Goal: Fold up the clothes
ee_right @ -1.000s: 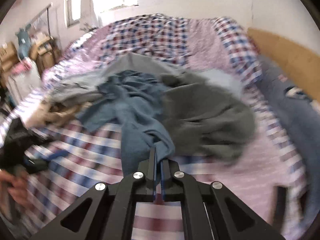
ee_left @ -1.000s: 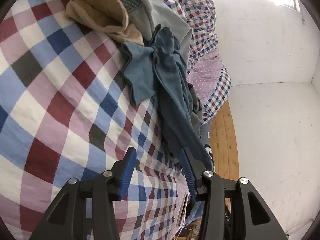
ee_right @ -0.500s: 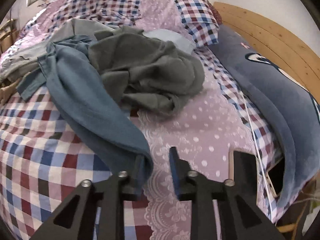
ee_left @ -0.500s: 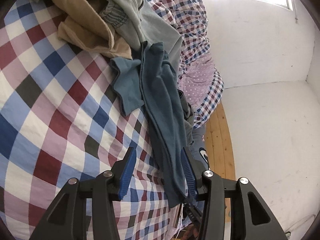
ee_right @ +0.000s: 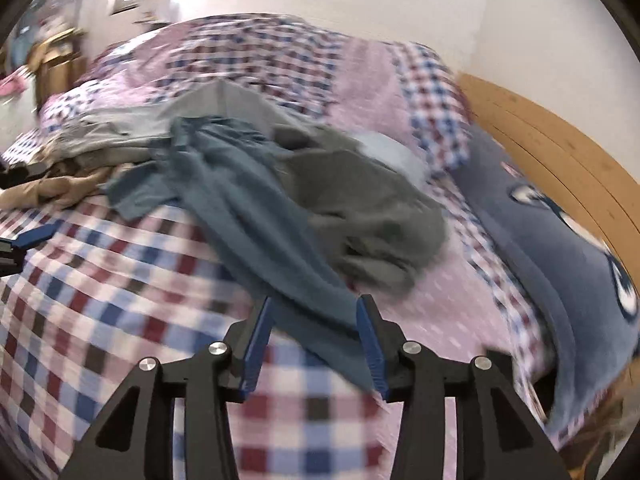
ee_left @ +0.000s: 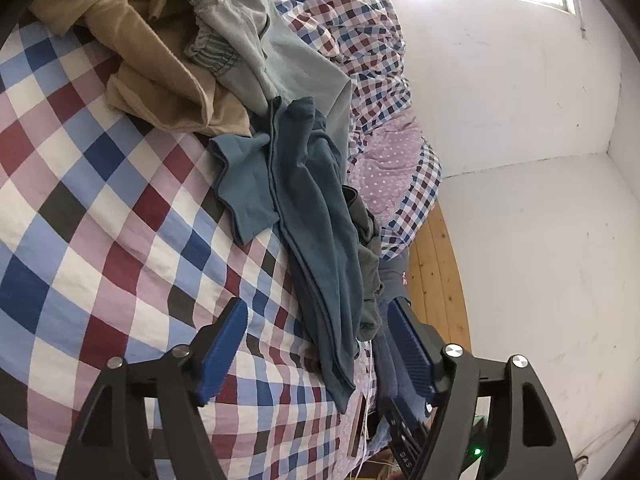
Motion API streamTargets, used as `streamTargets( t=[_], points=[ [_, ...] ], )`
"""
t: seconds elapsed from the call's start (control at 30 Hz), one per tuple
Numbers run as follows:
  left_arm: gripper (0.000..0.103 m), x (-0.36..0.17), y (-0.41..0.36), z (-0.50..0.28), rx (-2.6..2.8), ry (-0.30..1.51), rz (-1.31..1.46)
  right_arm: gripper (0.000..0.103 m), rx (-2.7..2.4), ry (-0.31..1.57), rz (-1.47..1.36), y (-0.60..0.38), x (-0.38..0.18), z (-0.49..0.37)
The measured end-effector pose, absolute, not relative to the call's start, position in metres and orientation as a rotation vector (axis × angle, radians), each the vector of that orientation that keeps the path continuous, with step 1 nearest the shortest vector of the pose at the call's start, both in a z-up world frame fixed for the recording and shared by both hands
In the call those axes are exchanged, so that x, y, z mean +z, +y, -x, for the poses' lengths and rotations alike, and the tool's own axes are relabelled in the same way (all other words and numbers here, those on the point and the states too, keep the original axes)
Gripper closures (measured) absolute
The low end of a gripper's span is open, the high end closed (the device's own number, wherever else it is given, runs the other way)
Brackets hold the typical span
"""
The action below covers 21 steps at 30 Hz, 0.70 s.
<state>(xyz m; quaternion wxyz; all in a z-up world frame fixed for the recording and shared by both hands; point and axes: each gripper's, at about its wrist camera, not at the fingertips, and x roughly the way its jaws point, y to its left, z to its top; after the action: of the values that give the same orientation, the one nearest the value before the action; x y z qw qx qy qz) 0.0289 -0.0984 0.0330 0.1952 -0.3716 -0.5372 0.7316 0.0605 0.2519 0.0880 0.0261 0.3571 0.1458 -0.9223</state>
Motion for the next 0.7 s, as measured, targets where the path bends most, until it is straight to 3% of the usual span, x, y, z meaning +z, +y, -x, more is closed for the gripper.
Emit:
streamTargets(
  t=[0.17, 0.43, 0.7],
  points=[
    [0.018, 0.032, -0.105, -0.027, 2.059, -1.529, 1.043, 0.055, -2.732, 0.609, -1.005, 0.189, 0.074, -0.034],
    [0.018, 0.016, -0.126, -0.026, 1.974, -1.691, 1.026, 0.055, -2.625, 0.783, -0.911, 0.127, 0.048, 0.018],
    [0.018, 0.012, -0.134, -0.024, 1.945, -1.747, 1.009, 0.055, -2.499, 1.122, -0.879, 0.097, 0.012, 0.052]
  ],
)
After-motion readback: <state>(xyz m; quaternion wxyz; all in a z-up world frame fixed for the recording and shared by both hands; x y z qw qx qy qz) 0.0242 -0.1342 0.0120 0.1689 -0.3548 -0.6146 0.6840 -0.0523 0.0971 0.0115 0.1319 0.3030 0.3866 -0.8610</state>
